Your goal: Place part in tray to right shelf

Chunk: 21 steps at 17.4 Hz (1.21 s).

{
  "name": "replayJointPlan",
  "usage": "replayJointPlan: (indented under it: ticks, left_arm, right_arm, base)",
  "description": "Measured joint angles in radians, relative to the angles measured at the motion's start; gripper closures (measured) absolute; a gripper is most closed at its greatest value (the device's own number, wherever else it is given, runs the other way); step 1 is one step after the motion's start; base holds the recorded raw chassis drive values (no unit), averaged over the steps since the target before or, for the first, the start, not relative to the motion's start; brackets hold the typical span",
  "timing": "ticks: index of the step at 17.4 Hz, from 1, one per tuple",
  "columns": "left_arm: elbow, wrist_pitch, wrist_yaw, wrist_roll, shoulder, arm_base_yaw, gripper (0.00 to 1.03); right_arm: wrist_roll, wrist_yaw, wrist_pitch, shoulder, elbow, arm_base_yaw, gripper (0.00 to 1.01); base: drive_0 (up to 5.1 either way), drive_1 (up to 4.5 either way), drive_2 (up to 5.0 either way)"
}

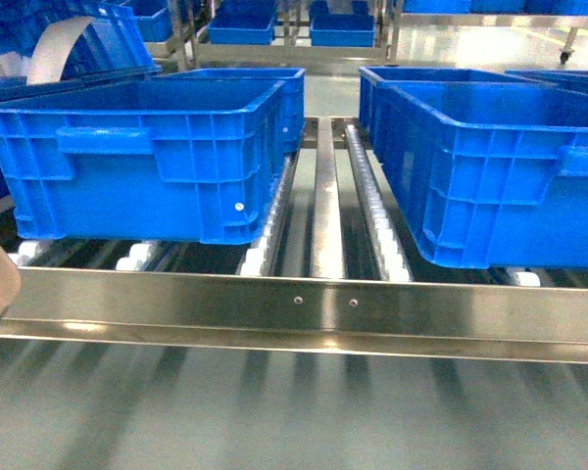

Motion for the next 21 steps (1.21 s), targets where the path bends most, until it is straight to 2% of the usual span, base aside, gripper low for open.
replayJointPlan:
  ticks: [1,9,10,13,14,15,16,21]
  left_arm:
    - [-0.039,-0.001,0.004,0.002,-0.019,0.028,0.88]
    - [-0.177,-0.033,0.014,0.002,-0.183,0.023,0.88]
    - [-0.181,-0.035,0.014,0.002,-0.19,0.023,0.88]
    - [-0.199,-0.056,0.014,0.002,-0.236,0.023,0.88]
    - [-0.204,-0.067,0.013,0.002,-0.254,0.023,0.88]
    - [-0.212,-0.079,0.014,0.002,-0.27,0.023,0.88]
    - [-0.216,-0.09,0.013,0.002,-0.284,0.023,0.88]
    - [-0.243,-0.117,0.014,0.003,-0.364,0.023,0.88]
  right_arm:
    - [0.001,0.0,-0.007,-0.021,-0.012,0.0,0.99]
    - [0.003,0.0,-0.08,-0.157,-0.07,0.0,0.99]
    - [0.003,0.0,-0.06,-0.161,-0.08,0.0,0.99]
    - [0.003,0.0,-0.095,-0.202,-0.09,0.0,0.99]
    - [0.005,0.0,-0.148,-0.24,-0.089,0.0,0.99]
    - [0.005,-0.001,-0.278,-0.333,-0.09,0.0,0.99]
    - [0.006,-0.001,-0.254,-0.372,-0.088,0.0,0.99]
    - [0.006,0.0,-0.275,-0.373,-0.09,0.0,0.99]
  base:
    - [0.0,0.0,0.0]
    - [0.0,0.0,0.0]
    - [0.0,0.0,0.0]
    - [0.0,0.0,0.0]
    - [0.0,0.0,0.0]
    - [0.0,0.0,0.0]
    - [0.0,0.0,0.0]
    - [0.0,0.0,0.0]
